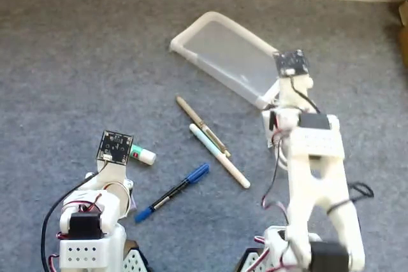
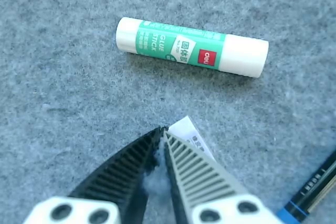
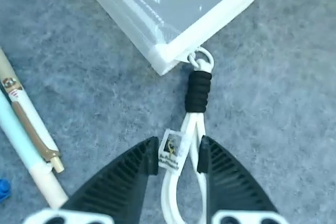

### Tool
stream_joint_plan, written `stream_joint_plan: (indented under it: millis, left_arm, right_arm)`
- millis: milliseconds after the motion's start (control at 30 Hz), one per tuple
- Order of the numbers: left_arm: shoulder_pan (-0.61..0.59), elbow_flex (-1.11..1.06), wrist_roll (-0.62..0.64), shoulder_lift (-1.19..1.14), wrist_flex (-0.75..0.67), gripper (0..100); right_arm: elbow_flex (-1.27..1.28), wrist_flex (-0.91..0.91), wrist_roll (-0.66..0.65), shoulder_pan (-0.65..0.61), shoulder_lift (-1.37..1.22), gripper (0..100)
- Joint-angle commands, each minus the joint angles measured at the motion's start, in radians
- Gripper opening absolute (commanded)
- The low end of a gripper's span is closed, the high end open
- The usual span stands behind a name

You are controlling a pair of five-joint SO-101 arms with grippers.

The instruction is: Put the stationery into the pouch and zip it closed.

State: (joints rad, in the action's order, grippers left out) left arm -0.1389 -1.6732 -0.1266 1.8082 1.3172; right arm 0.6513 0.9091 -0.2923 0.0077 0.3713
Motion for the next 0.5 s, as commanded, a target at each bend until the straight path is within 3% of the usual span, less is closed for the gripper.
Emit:
stream_joint_plan:
  millis: [0, 467]
  left_arm:
    - [-0.013, -0.021, 0.006, 0.005, 0.005, 1]
    - [-0.013, -0.021, 0.006, 0.005, 0.005, 1]
  right_arm:
    - [-0.151, -0.021, -0.012, -0.012, -0.122, 12.2]
    - [-0.549, 0.090, -0.012, -0.010, -0.572, 12.2]
